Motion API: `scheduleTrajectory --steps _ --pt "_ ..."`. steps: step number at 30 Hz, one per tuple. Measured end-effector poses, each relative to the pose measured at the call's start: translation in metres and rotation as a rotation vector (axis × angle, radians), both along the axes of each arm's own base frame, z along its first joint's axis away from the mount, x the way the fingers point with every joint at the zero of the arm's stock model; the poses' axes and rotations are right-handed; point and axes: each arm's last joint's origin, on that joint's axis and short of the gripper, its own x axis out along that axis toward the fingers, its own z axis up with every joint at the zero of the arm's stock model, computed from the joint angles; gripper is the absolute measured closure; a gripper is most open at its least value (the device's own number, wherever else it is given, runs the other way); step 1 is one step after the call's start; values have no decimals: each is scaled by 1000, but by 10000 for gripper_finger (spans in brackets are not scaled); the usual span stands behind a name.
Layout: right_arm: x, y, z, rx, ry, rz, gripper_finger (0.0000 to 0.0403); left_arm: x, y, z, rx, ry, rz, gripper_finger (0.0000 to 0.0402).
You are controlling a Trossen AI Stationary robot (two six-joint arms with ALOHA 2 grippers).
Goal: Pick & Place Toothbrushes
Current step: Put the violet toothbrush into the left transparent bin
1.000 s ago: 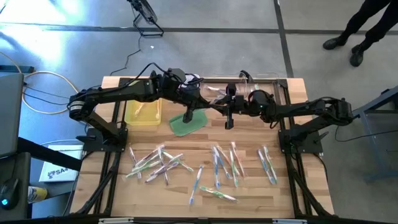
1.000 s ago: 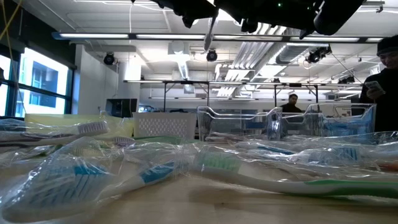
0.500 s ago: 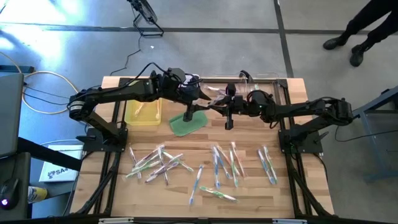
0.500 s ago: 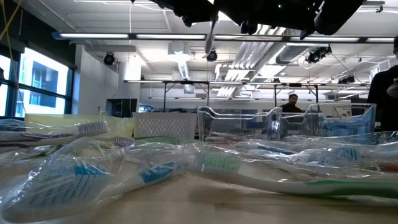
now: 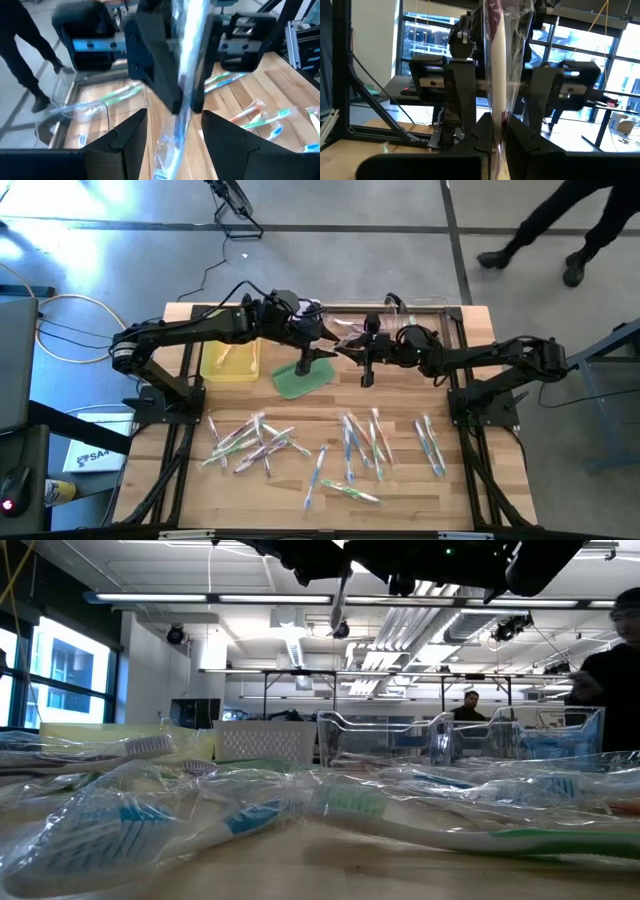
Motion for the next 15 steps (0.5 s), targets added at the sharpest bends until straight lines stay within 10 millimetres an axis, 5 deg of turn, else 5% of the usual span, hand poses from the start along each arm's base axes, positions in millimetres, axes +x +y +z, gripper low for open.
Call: scheduleTrajectory --steps 7,15 --pt "1 -2 -5 12 55 -64 386 -6 -1 -2 97 49 -42 217" --pt "-1 -5 -12 16 142 -145 386 -38 -4 18 236 -36 -54 217"
